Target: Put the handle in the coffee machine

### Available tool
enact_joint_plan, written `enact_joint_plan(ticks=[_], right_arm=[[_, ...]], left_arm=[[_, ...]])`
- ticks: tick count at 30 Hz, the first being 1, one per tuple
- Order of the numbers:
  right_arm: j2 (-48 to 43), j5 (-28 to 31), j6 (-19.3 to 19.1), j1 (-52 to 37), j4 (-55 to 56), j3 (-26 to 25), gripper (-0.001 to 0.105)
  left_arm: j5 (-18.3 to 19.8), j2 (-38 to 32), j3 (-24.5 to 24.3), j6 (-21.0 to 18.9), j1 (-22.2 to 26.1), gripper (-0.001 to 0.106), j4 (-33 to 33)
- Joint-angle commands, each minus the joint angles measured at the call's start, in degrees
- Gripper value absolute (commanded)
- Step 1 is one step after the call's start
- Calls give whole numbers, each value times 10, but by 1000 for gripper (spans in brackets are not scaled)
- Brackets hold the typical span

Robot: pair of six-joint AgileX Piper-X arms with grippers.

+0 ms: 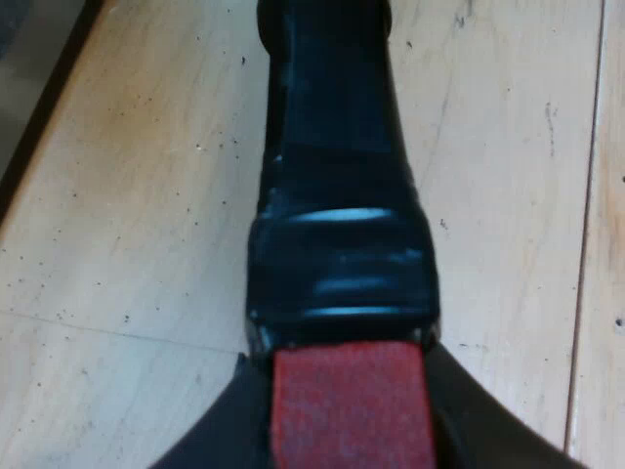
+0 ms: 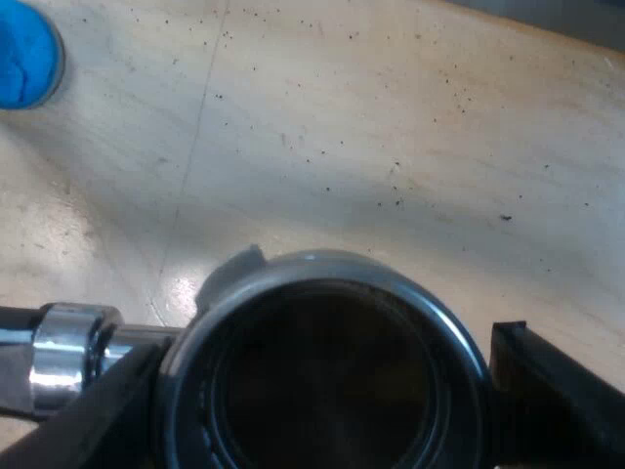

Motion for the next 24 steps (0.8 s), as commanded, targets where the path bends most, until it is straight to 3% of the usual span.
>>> enact_joint_plan(ticks=[1,2,4,6,9,14,24], right_arm=[[-9,-21,-9,0,-5,-3,25],[-9,-23,-9,0,-5,-3,29],[-9,-28,-11,0,-8,-3,56],[-9,-29,-15,0,-14,-3,75],[-9,-31,-24,0,-25,-3,90],[-19,-12,-32,0,-51,-3,90],[-88,109,-58,0,-88,-3,90]], left_arm=[[3,0,0,-1,-2,0,6],[3,0,0,-1,-2,0,5],[4,0,0,-1,-2,0,5],[4,0,0,-1,-2,0,5],[4,0,0,-1,-2,0,7],[4,0,0,-1,7,0,9],[4,0,0,-1,47,0,48]])
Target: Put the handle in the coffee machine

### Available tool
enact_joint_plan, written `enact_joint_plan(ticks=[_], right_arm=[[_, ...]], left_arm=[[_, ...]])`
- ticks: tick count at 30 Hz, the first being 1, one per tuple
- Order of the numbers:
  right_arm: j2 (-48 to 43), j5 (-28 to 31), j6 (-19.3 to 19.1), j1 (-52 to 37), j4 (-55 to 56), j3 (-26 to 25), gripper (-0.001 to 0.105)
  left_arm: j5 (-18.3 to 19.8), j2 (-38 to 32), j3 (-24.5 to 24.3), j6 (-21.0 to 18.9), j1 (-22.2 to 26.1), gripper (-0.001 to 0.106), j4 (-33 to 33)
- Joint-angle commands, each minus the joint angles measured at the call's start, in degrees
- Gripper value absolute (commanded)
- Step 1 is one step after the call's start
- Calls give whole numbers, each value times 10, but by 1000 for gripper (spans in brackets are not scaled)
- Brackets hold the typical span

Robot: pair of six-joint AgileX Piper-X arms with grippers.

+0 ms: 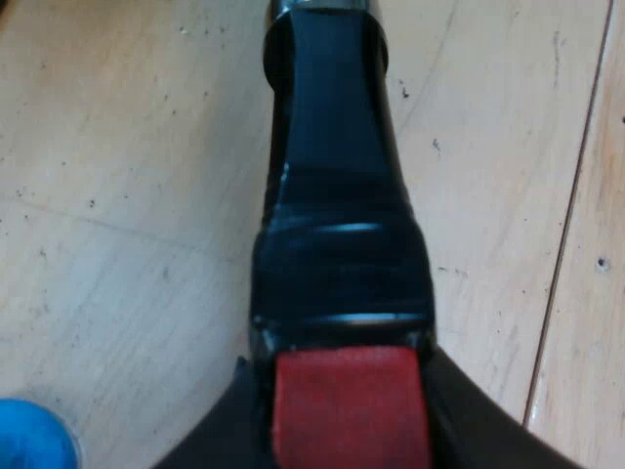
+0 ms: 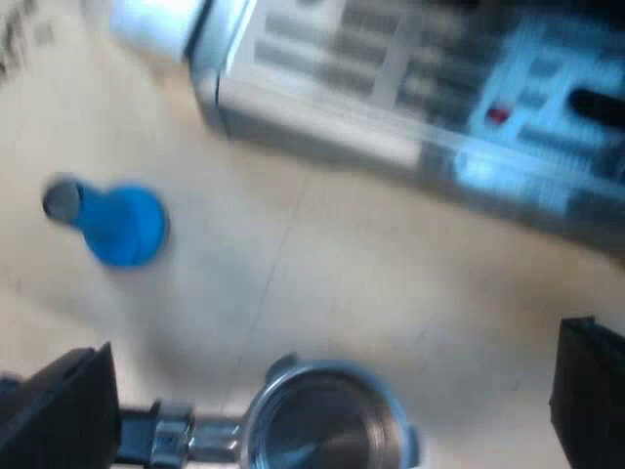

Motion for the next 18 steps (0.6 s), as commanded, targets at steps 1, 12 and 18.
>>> enact_joint_plan(ticks=[1,12,18], right_arm=[[-25,21,-10,2,0,-6,90],[-36,212,-5,88,-21,18,90],[-36,229,-5,124,-108,74,90]], left_arm=[[26,0,-5,-1,12,0,-7],[29,21,-42,-1,68,0,-16],[62,69,-70,12,92,0,-16]])
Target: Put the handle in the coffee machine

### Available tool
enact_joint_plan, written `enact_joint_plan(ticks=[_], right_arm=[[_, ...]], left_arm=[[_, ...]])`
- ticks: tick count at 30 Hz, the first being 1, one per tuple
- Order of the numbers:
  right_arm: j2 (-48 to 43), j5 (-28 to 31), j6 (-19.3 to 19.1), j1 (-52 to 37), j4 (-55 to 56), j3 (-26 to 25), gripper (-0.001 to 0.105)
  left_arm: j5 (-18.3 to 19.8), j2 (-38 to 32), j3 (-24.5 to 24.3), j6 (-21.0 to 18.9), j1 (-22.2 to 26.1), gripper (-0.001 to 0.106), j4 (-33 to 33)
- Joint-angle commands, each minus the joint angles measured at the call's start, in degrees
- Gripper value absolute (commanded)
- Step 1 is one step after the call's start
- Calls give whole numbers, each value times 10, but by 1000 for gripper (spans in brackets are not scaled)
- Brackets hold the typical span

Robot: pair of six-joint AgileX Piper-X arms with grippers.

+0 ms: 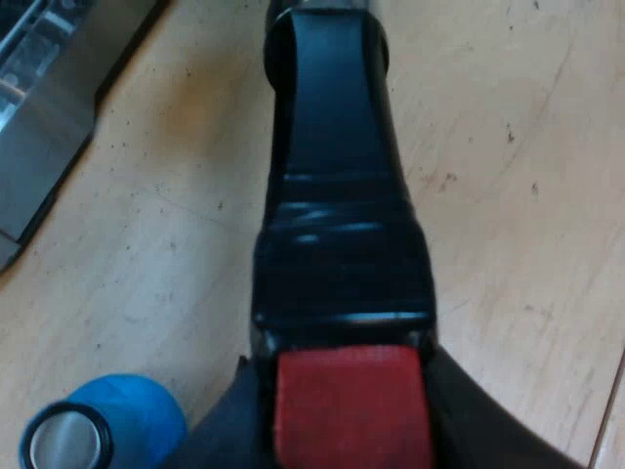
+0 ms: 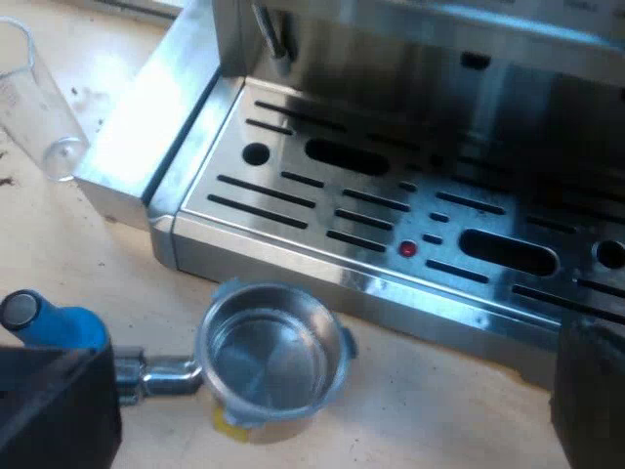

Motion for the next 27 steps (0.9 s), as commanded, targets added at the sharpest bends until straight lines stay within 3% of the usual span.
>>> enact_joint_plan(ticks=[1,11,22,25,27], right_arm=[[-3,9,-6,13,-50,25,90],[-3,150,-6,56,-167,92,90],[11,169,-12,56,-268,149,90],[28,181,-38,54,-320,162,90],[48,185,-78,51,-356,162,90]], left_arm=[[43,16,-20,15,12,0,-12],[47,90,-36,60,18,0,-24],[48,146,-38,60,18,0,-94],[58,164,-46,60,18,0,-101],[59,175,-54,60,18,0,-111]])
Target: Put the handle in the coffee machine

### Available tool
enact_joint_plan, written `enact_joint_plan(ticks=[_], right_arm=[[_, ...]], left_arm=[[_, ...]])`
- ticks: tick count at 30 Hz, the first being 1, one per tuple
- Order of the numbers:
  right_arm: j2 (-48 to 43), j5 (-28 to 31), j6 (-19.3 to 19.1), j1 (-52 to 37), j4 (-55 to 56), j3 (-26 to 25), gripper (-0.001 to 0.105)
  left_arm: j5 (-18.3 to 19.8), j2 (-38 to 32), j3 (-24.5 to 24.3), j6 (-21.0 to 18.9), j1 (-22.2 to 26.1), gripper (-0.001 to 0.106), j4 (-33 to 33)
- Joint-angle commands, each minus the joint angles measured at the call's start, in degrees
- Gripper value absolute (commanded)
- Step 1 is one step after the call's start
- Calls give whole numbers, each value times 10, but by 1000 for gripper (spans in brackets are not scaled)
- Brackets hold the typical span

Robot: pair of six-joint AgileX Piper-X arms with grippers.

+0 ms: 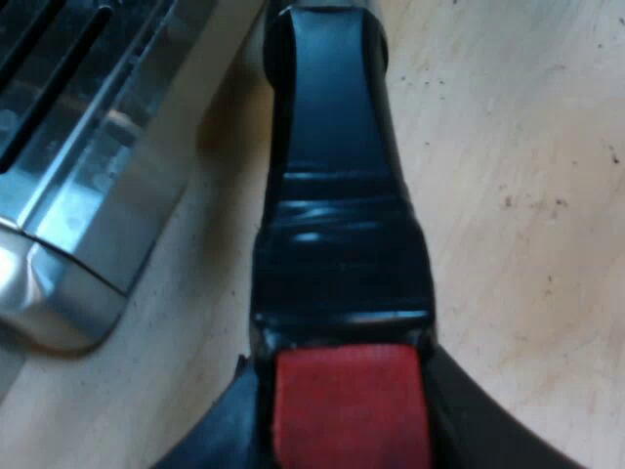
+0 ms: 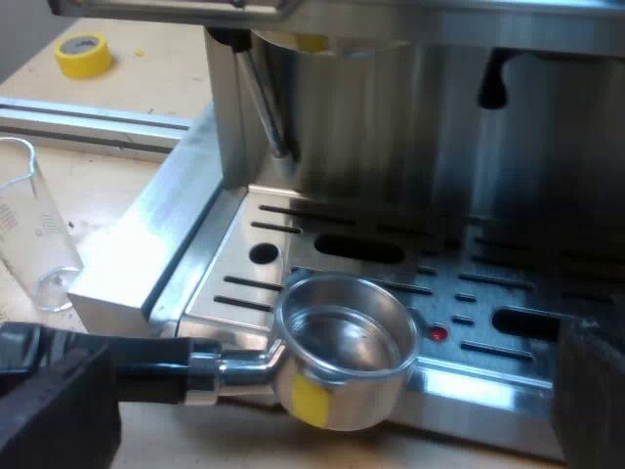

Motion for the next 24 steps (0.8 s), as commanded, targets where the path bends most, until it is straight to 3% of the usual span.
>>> enact_joint_plan(ticks=[1,4,12,17,24], right_arm=[[16,12,-42,-4,-39,0,90],[39,12,-67,-12,-68,0,90],[55,16,-51,-22,-98,9,90],[78,14,-59,-49,-162,14,90],[131,12,-137,-54,-266,14,87]], left_arm=[[39,6,-15,5,0,0,-20],[39,18,-25,5,0,0,-34],[76,55,-36,5,63,0,-63],[80,80,-53,34,63,0,-57],[97,109,-86,35,62,0,-61]])
